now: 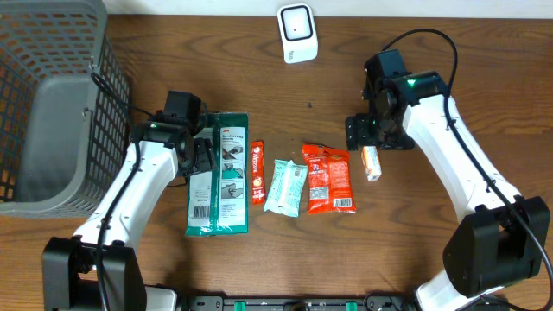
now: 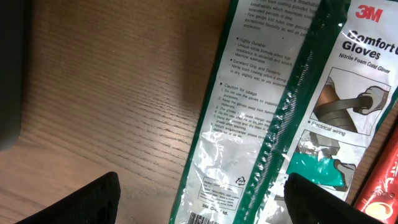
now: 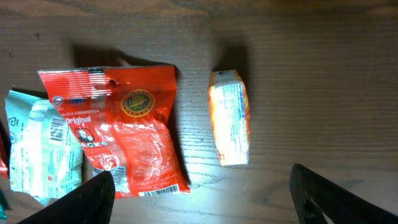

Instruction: Scan the item barcode

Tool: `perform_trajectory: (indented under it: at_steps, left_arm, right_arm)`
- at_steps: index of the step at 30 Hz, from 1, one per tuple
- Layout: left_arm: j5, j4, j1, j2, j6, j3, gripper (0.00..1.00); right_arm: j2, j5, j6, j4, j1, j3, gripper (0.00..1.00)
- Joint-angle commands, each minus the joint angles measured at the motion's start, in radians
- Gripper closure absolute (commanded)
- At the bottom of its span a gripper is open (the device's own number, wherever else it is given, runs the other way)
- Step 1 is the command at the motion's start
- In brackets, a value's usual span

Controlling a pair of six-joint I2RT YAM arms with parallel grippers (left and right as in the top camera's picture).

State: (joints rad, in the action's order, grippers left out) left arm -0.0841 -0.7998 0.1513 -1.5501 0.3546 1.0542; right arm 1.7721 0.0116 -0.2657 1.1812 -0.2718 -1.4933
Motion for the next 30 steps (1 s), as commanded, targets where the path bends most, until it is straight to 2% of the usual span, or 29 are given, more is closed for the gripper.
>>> perform_trajectory:
  at_steps: [1, 5, 10, 14, 16, 17, 30]
  left_arm:
    - [-0.006, 0.0, -0.006, 0.007, -0.005, 0.016, 0.15]
    - [-0.006, 0.0, -0.006, 0.007, -0.005, 0.016, 0.15]
    - [-0.006, 0.0, -0.006, 0.007, -0.005, 0.016, 0.15]
    - [-0.006, 0.0, -0.006, 0.007, -0.005, 0.016, 0.15]
    - [-0.006, 0.0, -0.006, 0.007, -0.005, 0.016, 0.15]
    - [-0.006, 0.0, -0.006, 0.007, -0.005, 0.016, 0.15]
    - [-0.006, 0.0, -0.006, 0.007, -0.005, 0.016, 0.15]
  right_arm:
    - [0.001, 0.0, 0.013, 0.0, -0.005, 0.019, 0.15]
    - [0.001, -0.015, 0.013, -0.007, -0.005, 0.029, 0.18]
    - [0.001, -0.074, 0.013, -0.021, -0.005, 0.064, 0.3]
    - [0.001, -0.092, 0.018, -0.111, -0.003, 0.137, 0.33]
    - [0.001, -0.09, 0.021, -0.158, -0.003, 0.169, 0.43]
    - [0.001, -0.087, 0.02, -0.17, -0.003, 0.177, 0.44]
    - [0.001, -0.09, 0.089, -0.331, -0.002, 0.318, 0.46]
